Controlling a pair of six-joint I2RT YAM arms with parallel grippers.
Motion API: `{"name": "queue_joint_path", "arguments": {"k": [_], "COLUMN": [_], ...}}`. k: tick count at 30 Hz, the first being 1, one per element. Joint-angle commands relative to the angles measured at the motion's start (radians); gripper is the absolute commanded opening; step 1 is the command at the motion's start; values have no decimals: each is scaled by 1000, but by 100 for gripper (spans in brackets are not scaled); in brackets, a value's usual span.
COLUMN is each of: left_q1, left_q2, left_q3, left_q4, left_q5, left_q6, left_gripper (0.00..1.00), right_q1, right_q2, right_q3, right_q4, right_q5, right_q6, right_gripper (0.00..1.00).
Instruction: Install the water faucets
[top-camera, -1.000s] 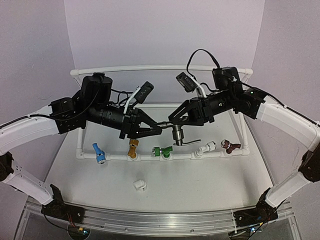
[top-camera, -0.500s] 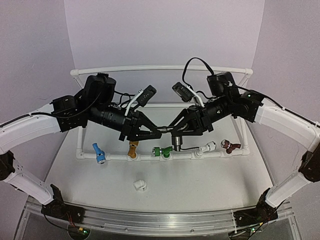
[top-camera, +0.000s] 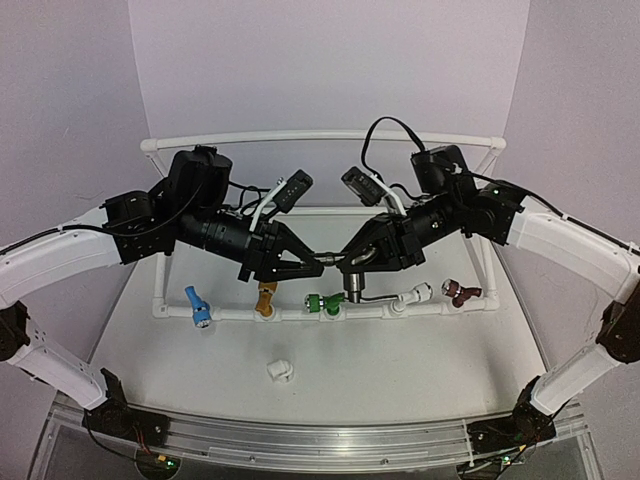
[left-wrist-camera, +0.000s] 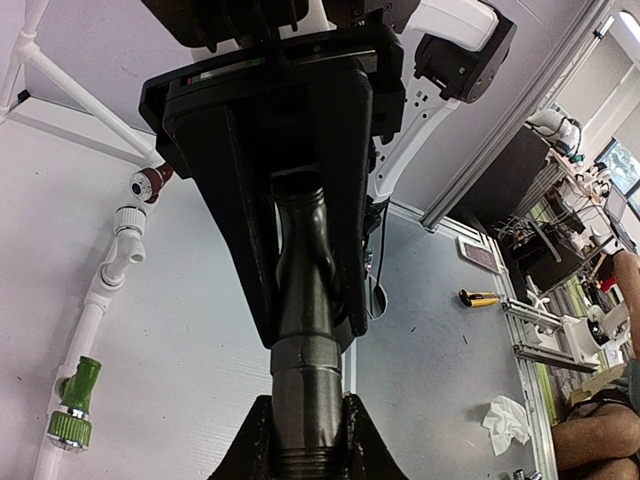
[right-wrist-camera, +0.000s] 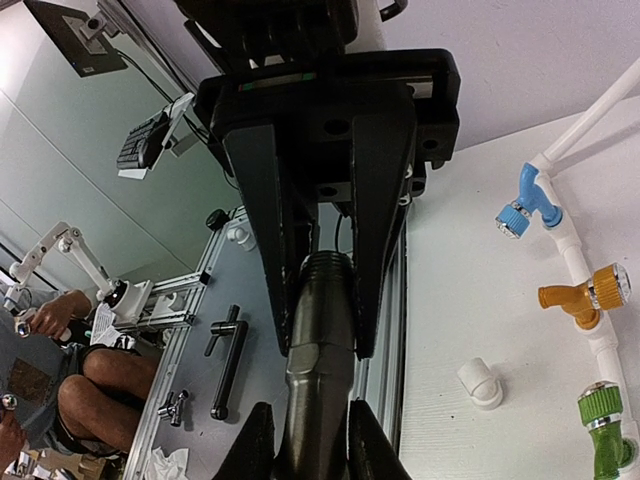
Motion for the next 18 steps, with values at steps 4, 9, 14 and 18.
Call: {"name": "queue_joint_path", "arguments": {"k": [4,9,14,18], "left_q1": [3,3,3,2], "left_q2": [-13,-16,-12,-13], "left_q3": [33,24,25,24], "left_q4": [87,102,98,101], "left_q5": [-7,-9,-9,-11], "left_q6": [21,22,26,28], "left_gripper": [0,0,0,0], "right_q1": [3,2,2,2], "right_q2": [18,24,30,34], "right_q3": [53,61,65,65], "right_q4": [11,11,11,10], "right_q5": [-32,-33,-26,-25], "right_q6": [7,22,48,51], "right_gripper": [19,16,26,27]}}
